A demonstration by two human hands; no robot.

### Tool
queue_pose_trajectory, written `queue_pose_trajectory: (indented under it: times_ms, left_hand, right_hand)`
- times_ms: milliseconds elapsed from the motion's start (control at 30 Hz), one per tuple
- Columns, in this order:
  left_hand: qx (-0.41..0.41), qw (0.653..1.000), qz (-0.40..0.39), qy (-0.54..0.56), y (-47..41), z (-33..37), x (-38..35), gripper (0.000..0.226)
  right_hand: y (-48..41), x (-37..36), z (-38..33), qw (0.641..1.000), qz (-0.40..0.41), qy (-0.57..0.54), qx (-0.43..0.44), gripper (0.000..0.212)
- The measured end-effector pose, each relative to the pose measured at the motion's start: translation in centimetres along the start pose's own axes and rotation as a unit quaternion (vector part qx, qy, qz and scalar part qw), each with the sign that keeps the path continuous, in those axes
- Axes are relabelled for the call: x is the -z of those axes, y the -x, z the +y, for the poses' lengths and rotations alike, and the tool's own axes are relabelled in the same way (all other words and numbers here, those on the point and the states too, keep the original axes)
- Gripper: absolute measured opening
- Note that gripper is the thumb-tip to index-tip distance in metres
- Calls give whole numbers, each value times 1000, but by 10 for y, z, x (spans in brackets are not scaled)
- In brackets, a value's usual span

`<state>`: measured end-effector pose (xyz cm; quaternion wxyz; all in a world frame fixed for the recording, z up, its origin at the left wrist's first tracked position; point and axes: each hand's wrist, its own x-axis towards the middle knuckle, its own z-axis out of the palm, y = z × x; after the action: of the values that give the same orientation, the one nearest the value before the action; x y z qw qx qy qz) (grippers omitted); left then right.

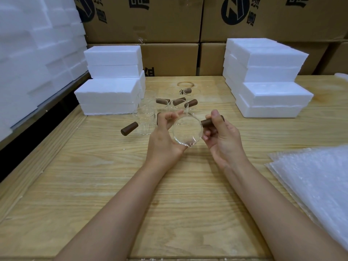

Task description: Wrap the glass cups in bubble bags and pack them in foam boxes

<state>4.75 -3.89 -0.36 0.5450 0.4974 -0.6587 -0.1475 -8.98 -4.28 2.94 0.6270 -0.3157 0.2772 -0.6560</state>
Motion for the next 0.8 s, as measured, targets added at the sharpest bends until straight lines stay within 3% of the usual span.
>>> queue_pose_trajectory:
  times_ms: [533, 800]
  left_hand:
    - [52, 997, -56, 19, 0, -2, 1, 70]
    - [22, 997, -71, 10, 2, 1, 3, 64]
  right_hand:
    - [3, -1, -8, 998, 19, 53, 14, 27]
    - [-4, 9, -4, 998, 63, 15, -20, 30]
